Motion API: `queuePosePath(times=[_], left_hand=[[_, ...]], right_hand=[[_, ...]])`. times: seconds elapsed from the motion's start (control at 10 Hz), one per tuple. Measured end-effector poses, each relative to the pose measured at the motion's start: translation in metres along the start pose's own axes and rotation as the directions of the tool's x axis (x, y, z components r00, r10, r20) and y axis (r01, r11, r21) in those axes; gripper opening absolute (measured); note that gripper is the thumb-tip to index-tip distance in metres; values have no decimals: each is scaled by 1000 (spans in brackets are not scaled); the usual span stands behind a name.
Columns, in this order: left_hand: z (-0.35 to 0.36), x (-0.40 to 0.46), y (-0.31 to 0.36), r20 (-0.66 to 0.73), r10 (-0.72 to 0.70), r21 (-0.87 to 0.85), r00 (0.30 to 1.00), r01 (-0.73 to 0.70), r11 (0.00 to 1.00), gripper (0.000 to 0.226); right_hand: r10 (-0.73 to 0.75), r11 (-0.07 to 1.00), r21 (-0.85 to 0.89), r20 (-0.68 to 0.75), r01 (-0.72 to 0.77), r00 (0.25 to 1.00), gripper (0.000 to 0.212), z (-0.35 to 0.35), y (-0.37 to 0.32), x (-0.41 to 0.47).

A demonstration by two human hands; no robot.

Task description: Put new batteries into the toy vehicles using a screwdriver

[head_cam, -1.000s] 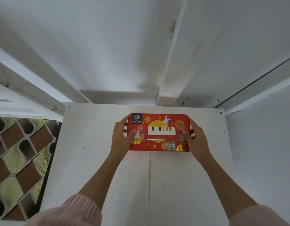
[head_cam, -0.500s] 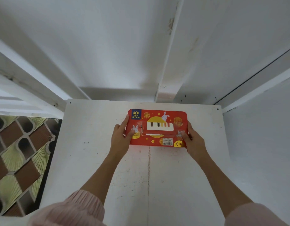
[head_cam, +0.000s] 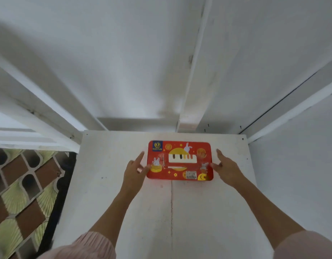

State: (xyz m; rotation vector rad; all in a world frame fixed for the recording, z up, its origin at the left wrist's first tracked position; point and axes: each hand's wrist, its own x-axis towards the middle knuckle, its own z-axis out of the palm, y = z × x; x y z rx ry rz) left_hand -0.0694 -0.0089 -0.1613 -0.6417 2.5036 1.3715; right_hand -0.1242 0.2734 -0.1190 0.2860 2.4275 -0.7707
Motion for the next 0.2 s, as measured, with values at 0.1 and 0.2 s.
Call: queuePosePath(times=[0.1, 0.2], left_hand=[[-35, -16, -14, -43, -124, -105, 991, 119, 987, 41], [-78, -59, -22, -45, -243, -251, 969, 224, 942, 12]], right_hand=[[-81, 982, 163, -115, 99, 990, 44, -70, -29, -29], [-231, 887, 302, -365, 349, 902, 16, -180, -70, -92]])
